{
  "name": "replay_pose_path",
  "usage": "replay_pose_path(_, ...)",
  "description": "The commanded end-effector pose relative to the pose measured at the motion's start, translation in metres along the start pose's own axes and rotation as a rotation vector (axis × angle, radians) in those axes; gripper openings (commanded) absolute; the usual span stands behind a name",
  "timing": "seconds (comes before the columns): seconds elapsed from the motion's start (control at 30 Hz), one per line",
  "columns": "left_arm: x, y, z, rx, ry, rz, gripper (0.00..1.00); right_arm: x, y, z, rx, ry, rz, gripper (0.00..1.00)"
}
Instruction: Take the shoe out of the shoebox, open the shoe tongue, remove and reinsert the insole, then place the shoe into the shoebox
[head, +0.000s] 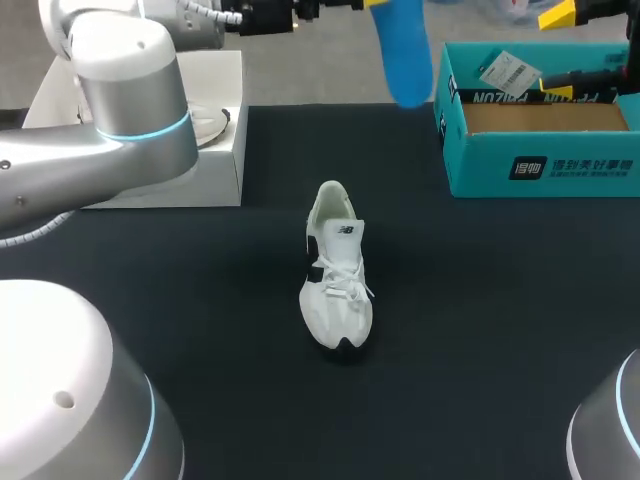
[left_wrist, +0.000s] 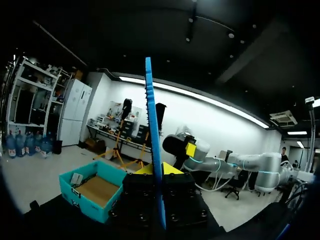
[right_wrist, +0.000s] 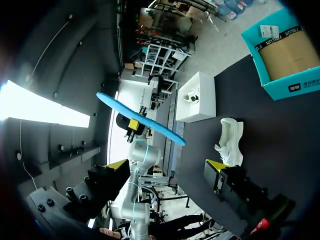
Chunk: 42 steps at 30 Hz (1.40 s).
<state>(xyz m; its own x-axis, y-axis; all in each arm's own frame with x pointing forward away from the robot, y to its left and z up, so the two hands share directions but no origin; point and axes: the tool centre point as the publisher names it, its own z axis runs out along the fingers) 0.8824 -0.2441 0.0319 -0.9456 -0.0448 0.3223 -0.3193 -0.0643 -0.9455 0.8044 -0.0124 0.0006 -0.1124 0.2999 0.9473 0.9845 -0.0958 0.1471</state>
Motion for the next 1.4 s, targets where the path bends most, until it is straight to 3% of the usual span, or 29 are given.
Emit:
replay_pose_path(0.03, 0.000, 0.002, -0.005, -0.050, 0.125, -0.438, 0.00, 0.000, -0.001, 0.001, -0.002, 0.000, 0.001, 1.00)
replay_pose_path(0.23, 0.006, 0.012, -0.004, -0.085, 0.246, -0.662, 0.00, 0.000, -0.001, 0.001, -0.002, 0.000, 0.001, 1.00)
replay_pose_path(0.43, 0.010, 0.021, 0.002, -0.110, 0.228, -0.825, 0.00, 0.000, -0.001, 0.001, -0.002, 0.000, 0.001, 1.00)
replay_pose_path(0.53, 0.012, 0.022, 0.002, -0.059, 0.189, -0.955, 0.00, 0.000, -0.001, 0.001, -0.002, 0.000, 0.001, 1.00)
replay_pose_path(0.6, 0.014, 0.027, 0.001, -0.069, 0.166, -1.025, 0.00, 0.000, -0.001, 0.001, -0.002, 0.000, 0.001, 1.00)
replay_pose_path(1.1, 0.015, 0.030, 0.001, -0.073, 0.130, -1.028, 0.00, 0.000, -0.001, 0.001, -0.002, 0.000, 0.001, 1.00)
replay_pose_path(1.23, 0.009, 0.041, 0.006, -0.127, 0.120, -0.959, 0.00, 0.000, -0.001, 0.001, -0.002, 0.000, 0.001, 1.00)
replay_pose_path(1.4, 0.004, 0.053, 0.012, -0.109, 0.138, -0.993, 0.00, 0.000, -0.001, 0.001, -0.002, 0.000, 0.001, 1.00)
